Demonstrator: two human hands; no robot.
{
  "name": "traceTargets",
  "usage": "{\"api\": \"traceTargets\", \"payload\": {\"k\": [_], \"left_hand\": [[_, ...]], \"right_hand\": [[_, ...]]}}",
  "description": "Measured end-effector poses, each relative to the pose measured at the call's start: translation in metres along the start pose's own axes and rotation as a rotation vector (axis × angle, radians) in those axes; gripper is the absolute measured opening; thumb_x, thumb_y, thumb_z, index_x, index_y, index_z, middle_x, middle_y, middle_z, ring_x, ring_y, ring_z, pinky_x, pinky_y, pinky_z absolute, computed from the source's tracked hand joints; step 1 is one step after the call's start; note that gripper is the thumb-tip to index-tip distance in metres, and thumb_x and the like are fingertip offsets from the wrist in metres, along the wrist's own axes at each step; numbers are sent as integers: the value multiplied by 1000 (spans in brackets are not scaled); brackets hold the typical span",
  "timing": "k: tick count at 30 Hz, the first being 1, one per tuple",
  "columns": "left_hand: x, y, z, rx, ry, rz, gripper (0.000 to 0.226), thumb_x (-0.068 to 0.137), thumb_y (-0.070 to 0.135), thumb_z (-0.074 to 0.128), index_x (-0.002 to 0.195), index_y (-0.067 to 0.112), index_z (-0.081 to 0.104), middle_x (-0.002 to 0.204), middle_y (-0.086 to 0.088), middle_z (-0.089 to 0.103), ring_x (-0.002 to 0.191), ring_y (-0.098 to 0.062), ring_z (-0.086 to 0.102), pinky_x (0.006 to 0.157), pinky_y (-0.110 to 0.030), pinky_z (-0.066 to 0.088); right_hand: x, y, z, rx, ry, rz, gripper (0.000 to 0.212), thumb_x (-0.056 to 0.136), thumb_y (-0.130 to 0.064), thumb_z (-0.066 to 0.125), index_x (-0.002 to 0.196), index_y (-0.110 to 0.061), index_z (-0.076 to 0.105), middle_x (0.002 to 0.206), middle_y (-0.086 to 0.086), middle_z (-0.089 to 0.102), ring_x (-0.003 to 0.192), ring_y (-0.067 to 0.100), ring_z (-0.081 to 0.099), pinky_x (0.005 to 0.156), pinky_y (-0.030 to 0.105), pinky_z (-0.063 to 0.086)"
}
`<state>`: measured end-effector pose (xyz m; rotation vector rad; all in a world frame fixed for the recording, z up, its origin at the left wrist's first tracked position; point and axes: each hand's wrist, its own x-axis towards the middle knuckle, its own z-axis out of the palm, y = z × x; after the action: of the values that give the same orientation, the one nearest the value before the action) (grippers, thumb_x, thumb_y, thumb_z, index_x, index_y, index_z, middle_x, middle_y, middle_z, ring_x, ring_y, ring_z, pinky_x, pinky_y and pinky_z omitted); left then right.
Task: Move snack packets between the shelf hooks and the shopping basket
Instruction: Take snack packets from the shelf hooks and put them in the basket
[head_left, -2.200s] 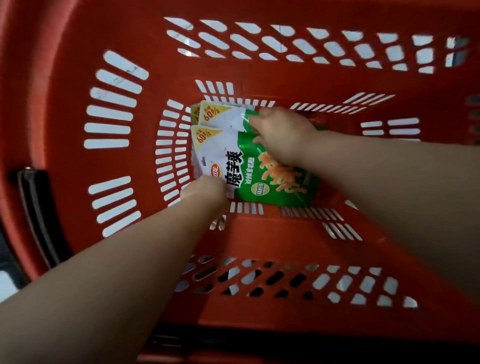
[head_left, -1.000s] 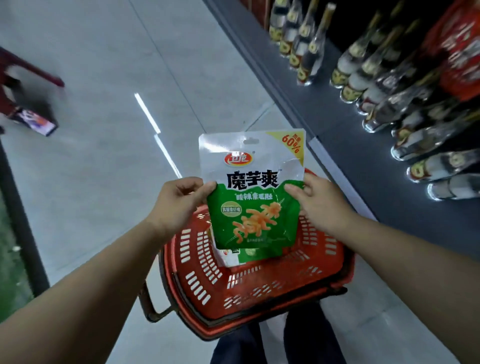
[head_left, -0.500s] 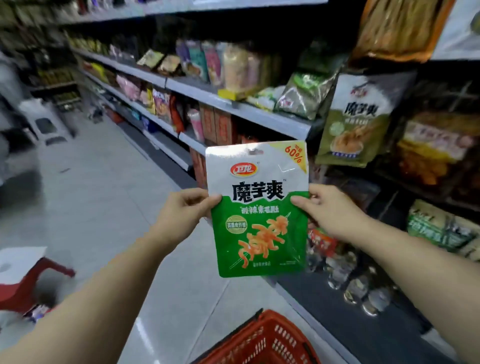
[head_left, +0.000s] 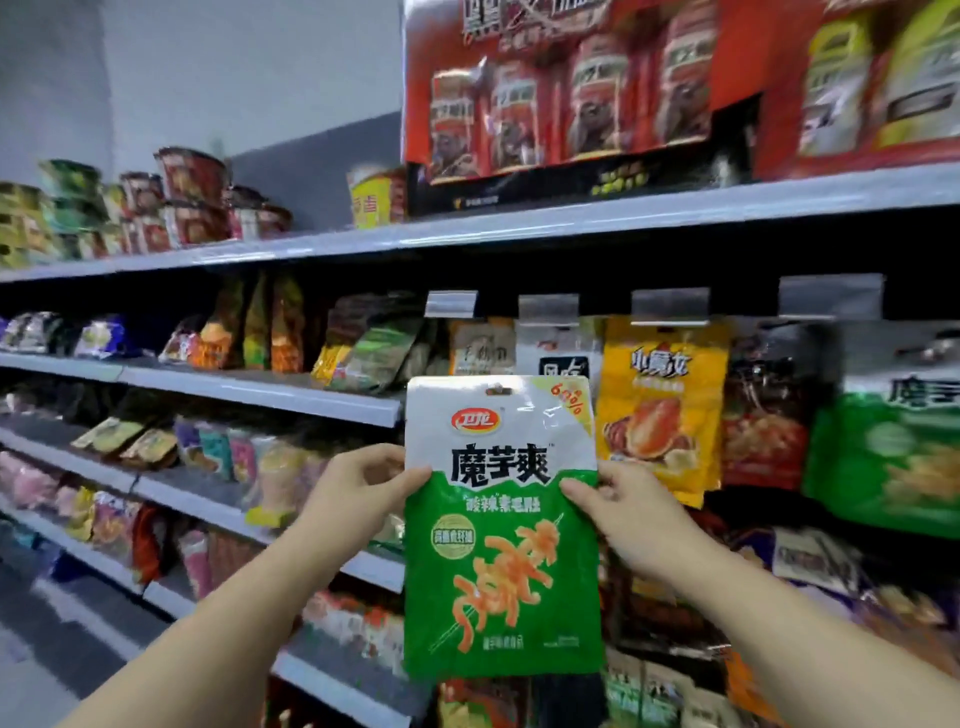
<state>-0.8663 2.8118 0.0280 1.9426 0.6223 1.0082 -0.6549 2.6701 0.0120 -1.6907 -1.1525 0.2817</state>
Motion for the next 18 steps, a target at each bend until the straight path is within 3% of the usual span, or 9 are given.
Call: {"api": "traceTargets", "payload": {"k": [1, 3, 5, 7, 10, 12, 15, 18], "left_hand": [[8, 11, 12, -17, -4, 6, 8, 90, 13, 64, 86, 9, 70, 70, -5, 70, 48, 0, 57, 43, -12, 40], [23, 31, 38, -49, -13, 24, 11, 89, 13, 65, 88, 4, 70, 73, -9, 72, 50, -2, 60, 44, -12, 42], [38, 48, 71, -89, -59, 30, 17, 89, 22, 65, 89, 6, 72, 81, -8, 74, 65, -13, 69, 55, -22, 51], [53, 63, 108, -84, -109, 32, 25, 89, 32, 65, 86, 9, 73, 84, -5, 75, 80, -26, 71, 67, -36, 54], [70, 84, 172, -82, -183, 58, 29, 88, 34, 65, 73, 11, 71, 76, -3, 75, 74, -23, 70, 68, -34, 55], [76, 96, 218, -50, -245, 82, 33, 88, 37, 65, 69, 11, 69, 70, -2, 72, 68, -21, 67, 73, -37, 54], [85, 111, 284, -10, -295, 104, 31, 86, 40, 66, 74, 11, 70, 72, -3, 71, 66, -18, 65, 75, -39, 57], [91, 134, 340, -33, -328, 176, 25, 86, 35, 67, 73, 15, 69, 64, 0, 68, 58, -12, 61, 57, -23, 53]], "right_hand": [[0, -2, -14, -3, 32, 1, 23, 89, -35, 61, 92, -13, 64, 78, 22, 70, 66, 34, 67, 60, 45, 54], [-2, -3, -47, -18, 88, -13, 19, 89, -33, 61, 91, -15, 65, 76, 17, 71, 73, 39, 67, 68, 50, 54], [-4, 3, -85, -29, 168, -8, 16, 91, -27, 60, 90, -12, 65, 62, 6, 66, 58, 31, 62, 59, 43, 51], [-10, 15, -121, -73, 227, 5, 19, 91, -29, 59, 90, -12, 67, 45, -6, 50, 41, 12, 45, 51, 28, 40], [-19, 42, -172, -115, 352, 81, 34, 88, -43, 56, 83, -12, 67, 52, -2, 51, 48, 12, 41, 52, 26, 30], [-27, 59, -206, -174, 451, 126, 42, 91, -46, 52, 68, -11, 56, 54, 2, 41, 50, 16, 37, 52, 28, 23], [-41, 82, -258, -256, 583, 191, 44, 92, -47, 50, 64, -14, 40, 59, 6, 32, 55, 18, 33, 55, 32, 18], [-52, 99, -304, -308, 669, 237, 52, 92, -48, 51, 63, -5, 45, 62, 10, 41, 58, 21, 41, 57, 32, 23]]}}
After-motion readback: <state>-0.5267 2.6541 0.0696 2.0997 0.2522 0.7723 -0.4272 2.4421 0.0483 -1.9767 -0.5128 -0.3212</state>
